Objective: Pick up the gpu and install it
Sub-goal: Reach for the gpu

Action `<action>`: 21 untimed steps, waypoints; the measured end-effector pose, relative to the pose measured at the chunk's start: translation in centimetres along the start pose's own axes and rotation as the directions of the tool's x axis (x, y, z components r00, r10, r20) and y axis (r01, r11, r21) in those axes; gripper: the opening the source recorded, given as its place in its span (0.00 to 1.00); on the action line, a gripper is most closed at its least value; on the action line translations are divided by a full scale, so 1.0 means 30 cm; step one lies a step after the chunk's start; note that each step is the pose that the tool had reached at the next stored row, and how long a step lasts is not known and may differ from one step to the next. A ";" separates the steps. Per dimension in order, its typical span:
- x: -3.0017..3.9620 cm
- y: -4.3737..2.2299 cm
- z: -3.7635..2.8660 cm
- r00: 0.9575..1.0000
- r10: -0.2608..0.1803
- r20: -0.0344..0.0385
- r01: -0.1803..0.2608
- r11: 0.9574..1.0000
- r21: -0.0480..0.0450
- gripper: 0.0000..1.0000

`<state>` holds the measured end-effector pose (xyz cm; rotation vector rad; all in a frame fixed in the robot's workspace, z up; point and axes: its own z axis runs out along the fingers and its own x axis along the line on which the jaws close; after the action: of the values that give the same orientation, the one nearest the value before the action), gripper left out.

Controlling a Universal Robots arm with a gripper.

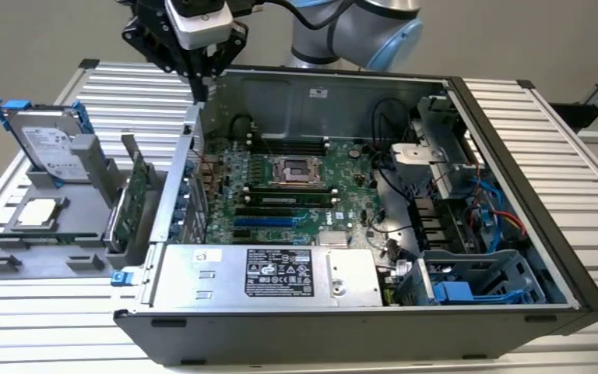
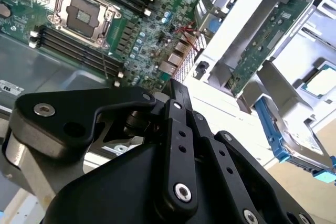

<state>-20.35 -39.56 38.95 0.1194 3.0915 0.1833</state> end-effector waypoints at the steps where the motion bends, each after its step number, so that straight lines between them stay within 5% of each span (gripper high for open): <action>1: 0.004 0.000 0.000 1.000 0.000 0.000 0.000 1.000 0.000 0.00; 21: 0.072 -0.012 -0.004 1.000 0.000 0.000 0.000 1.000 0.000 0.00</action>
<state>-22.54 -39.76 38.95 0.1194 3.0916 0.1832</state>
